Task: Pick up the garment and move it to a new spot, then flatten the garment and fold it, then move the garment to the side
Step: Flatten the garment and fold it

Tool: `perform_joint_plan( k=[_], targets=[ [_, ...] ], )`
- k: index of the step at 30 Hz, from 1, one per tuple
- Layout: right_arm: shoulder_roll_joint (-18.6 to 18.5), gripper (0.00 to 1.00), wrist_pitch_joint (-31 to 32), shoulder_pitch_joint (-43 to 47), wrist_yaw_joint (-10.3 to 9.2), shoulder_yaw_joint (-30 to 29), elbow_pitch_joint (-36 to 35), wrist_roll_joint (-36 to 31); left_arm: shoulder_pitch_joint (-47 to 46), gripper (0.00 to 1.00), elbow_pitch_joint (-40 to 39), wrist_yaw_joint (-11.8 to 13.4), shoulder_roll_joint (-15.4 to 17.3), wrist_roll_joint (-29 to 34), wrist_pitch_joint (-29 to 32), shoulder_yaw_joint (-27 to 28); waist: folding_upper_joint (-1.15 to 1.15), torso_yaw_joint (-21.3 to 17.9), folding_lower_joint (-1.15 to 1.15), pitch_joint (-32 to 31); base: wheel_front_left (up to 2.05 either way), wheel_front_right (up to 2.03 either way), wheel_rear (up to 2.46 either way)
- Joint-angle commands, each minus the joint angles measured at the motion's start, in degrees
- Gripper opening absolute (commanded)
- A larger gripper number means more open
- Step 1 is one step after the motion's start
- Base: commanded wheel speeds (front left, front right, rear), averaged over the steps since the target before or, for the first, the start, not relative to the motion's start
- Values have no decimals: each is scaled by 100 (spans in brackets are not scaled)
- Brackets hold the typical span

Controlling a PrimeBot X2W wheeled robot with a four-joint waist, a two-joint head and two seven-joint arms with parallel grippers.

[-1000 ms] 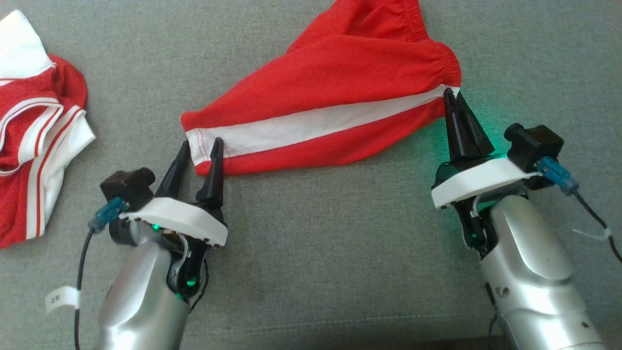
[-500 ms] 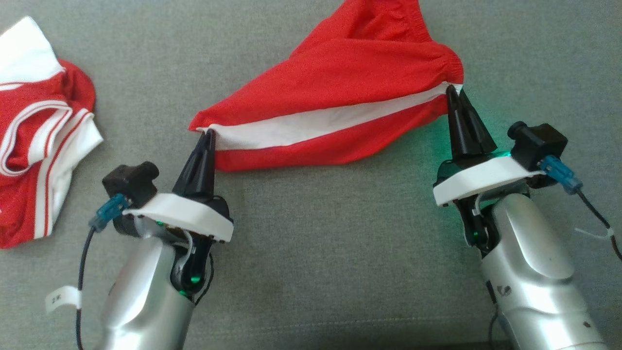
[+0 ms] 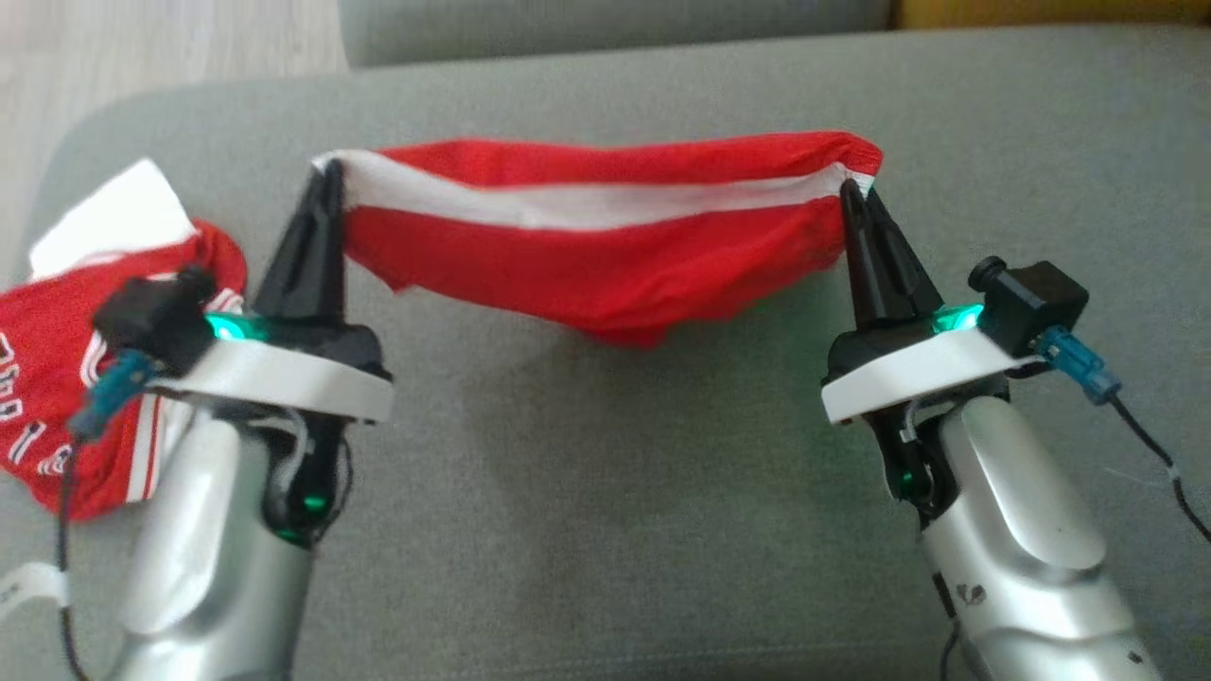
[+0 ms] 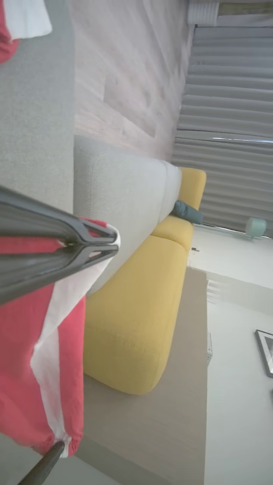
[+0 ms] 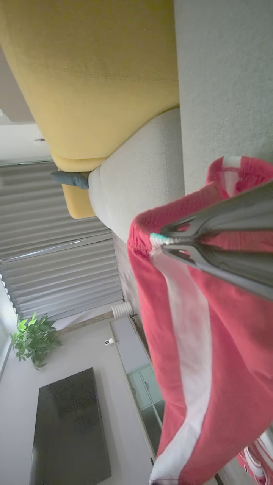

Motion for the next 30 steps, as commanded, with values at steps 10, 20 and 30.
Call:
perform_joint_plan(
  k=[10,20,30],
  targets=[
    [-412,0,89,-719,37,428,-751,404,-1096,0,-632,-35,615,396,-29,620,0,80,0,-439,0,0,0],
    [-466,0,440,-1939,37,362,-448,327,-2557,0,390,-15,676,775,14,350,0,140,0,655,0,0,0],
    [-434,0,-20,-4422,37,-297,831,-581,-4783,0,632,256,537,1359,-27,598,0,268,0,1349,0,0,0]
  ],
)
